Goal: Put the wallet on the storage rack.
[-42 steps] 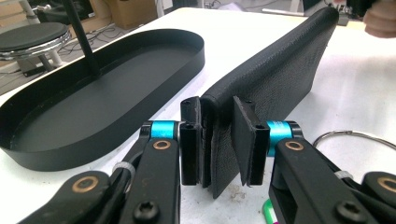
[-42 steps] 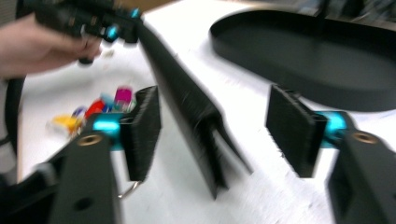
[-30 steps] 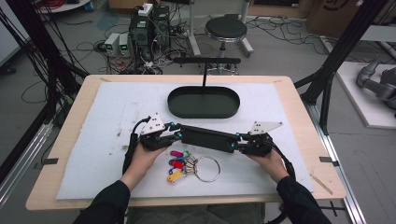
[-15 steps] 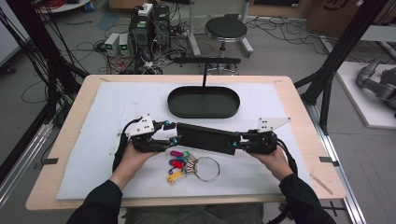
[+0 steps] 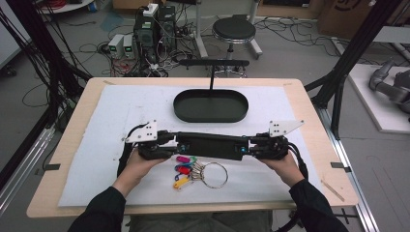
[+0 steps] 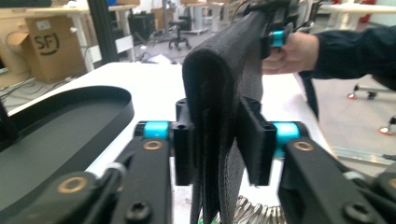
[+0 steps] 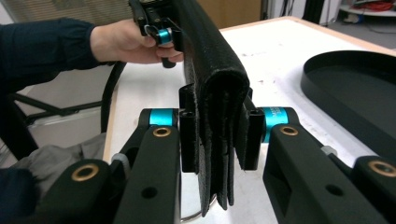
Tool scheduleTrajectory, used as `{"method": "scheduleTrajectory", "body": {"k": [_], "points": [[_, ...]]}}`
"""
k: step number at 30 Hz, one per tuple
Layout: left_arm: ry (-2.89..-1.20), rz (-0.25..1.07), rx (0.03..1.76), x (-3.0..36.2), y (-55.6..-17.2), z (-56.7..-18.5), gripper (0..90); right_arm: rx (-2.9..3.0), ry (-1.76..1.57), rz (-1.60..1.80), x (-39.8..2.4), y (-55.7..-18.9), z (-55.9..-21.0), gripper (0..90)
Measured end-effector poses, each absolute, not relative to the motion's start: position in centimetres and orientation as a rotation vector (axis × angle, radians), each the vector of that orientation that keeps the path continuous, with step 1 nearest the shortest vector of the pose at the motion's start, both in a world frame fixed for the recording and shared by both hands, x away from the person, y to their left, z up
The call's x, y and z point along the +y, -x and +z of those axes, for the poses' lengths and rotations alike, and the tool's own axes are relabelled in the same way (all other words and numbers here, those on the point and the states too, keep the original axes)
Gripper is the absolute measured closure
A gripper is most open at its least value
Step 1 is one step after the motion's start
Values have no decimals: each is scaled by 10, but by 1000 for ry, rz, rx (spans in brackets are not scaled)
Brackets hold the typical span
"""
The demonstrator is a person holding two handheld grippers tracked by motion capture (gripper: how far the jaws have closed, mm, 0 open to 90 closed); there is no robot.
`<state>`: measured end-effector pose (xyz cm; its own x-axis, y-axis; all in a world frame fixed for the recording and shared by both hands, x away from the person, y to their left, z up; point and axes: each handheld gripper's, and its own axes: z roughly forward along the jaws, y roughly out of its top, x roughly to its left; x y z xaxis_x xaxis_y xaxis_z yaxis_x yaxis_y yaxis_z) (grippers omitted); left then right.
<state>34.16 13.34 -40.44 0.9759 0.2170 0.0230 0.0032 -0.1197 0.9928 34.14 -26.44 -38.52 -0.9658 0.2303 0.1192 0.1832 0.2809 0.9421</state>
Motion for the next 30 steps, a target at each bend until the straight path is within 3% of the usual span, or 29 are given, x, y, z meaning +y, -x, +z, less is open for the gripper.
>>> {"method": "scheduleTrajectory", "body": {"k": [5,6,11,14,25,30], "points": [[-1643,157,144,132,-339,-402,753,2426,-449,1849,-268,-343,-384,643],[-1617,145,144,132,-339,-402,755,2410,-486,1843,-268,-342,-385,546],[-1577,154,148,135,-338,-397,756,2386,-532,1859,-266,-342,-388,518],[-1605,153,143,135,-338,-398,756,2359,-527,1890,-266,-341,-387,526],[-1603,138,174,133,-342,-401,744,2390,-475,1881,-264,-341,-387,726],[-1609,196,244,137,-343,-400,616,2377,-456,1888,-263,-338,-384,760]]}}
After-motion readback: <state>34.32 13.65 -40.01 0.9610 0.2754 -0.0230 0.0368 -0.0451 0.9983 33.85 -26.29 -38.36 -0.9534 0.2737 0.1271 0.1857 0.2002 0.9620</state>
